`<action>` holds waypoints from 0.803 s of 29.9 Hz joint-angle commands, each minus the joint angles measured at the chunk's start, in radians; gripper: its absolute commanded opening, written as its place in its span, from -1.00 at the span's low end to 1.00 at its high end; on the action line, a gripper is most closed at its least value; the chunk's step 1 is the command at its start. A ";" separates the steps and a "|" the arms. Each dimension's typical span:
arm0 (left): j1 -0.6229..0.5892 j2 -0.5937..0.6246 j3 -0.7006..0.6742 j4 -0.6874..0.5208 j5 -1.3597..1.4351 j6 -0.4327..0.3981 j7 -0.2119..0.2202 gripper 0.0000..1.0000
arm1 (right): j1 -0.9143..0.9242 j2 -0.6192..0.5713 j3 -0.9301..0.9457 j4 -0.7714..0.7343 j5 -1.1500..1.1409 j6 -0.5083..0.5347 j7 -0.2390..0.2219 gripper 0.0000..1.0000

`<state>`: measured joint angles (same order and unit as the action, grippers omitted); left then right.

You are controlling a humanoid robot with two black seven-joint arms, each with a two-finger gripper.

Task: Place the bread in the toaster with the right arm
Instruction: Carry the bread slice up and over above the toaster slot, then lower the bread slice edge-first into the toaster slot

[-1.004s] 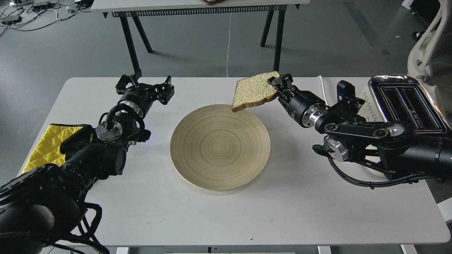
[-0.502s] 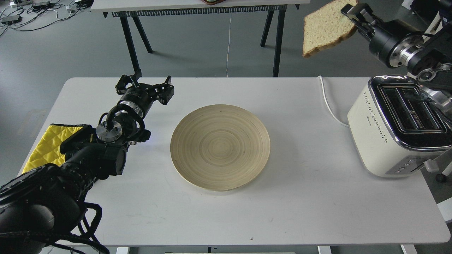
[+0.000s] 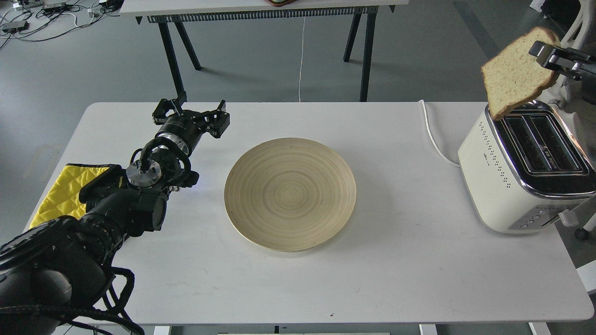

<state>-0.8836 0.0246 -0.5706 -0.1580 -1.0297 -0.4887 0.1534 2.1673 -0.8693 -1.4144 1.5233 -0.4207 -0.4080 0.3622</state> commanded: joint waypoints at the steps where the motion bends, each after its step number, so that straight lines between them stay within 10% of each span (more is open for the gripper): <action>1: 0.000 0.000 0.000 0.000 0.000 0.000 0.000 1.00 | 0.049 0.006 -0.083 0.037 -0.001 0.000 0.000 -0.81; 24: 0.000 0.000 0.000 0.000 0.000 0.000 0.000 1.00 | 0.158 0.015 -0.314 0.072 -0.052 0.008 -0.002 -0.81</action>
<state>-0.8836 0.0245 -0.5706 -0.1580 -1.0292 -0.4887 0.1534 2.3260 -0.8531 -1.7207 1.5963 -0.4680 -0.4014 0.3606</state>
